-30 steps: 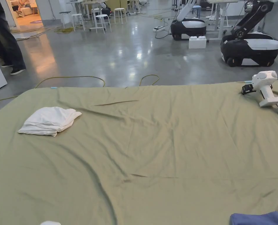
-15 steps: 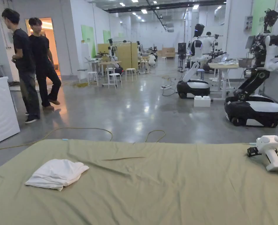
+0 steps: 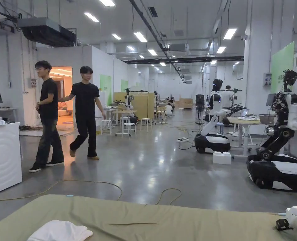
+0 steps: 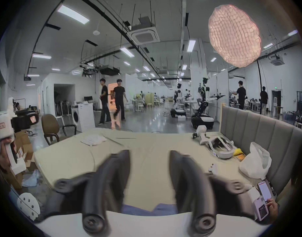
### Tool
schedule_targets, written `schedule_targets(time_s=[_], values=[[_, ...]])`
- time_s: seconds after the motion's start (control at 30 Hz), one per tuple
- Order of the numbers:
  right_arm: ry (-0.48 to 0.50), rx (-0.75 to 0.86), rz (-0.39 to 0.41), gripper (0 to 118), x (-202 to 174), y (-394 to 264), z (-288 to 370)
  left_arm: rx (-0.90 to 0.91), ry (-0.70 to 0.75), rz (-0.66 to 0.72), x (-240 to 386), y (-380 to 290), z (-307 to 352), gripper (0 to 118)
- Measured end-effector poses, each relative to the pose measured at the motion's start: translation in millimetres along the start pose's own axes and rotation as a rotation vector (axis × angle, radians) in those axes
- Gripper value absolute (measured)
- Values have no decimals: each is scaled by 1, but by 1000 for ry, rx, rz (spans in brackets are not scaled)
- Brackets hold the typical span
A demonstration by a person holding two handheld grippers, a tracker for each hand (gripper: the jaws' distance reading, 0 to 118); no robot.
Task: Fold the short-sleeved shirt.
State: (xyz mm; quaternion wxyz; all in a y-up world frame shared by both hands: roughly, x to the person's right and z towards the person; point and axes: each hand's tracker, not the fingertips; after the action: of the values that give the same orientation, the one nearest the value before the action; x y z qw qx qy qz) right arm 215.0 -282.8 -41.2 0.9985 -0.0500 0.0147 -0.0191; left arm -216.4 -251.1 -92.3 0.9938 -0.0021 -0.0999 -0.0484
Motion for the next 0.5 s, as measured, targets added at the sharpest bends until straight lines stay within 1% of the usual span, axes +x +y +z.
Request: schedule_targets(time_s=[0.03, 0.07, 0.1, 0.13, 0.17, 0.2, 0.23, 0.5], values=[[-6, 3, 4, 18, -3, 1, 2, -5, 11, -15, 4, 2, 2, 43], [-11, 6, 9, 6, -8, 1, 3, -14, 15, -27, 7, 4, 3, 24], [-14, 15, 12, 1, -10, 0, 4, -3, 16, -33, 10, 3, 5, 3], [-8, 16, 22, 0, -11, 0, 5, 18, 4, -33, 10, 3, 9, 2], [-20, 17, 41, 0, -14, -1, 5, 20, -37, -22, 8, 5, 10, 2], [-35, 17, 59, 0, -17, -1, 4, 9, -44, -12, 8, 7, 10, 1], [-28, 20, 62, 0, -17, -2, 4, 10, -46, -10, 9, 7, 10, 0], [-16, 40, 28, 0, -16, 1, 3, 29, -67, 27, 2, 7, 8, 0]])
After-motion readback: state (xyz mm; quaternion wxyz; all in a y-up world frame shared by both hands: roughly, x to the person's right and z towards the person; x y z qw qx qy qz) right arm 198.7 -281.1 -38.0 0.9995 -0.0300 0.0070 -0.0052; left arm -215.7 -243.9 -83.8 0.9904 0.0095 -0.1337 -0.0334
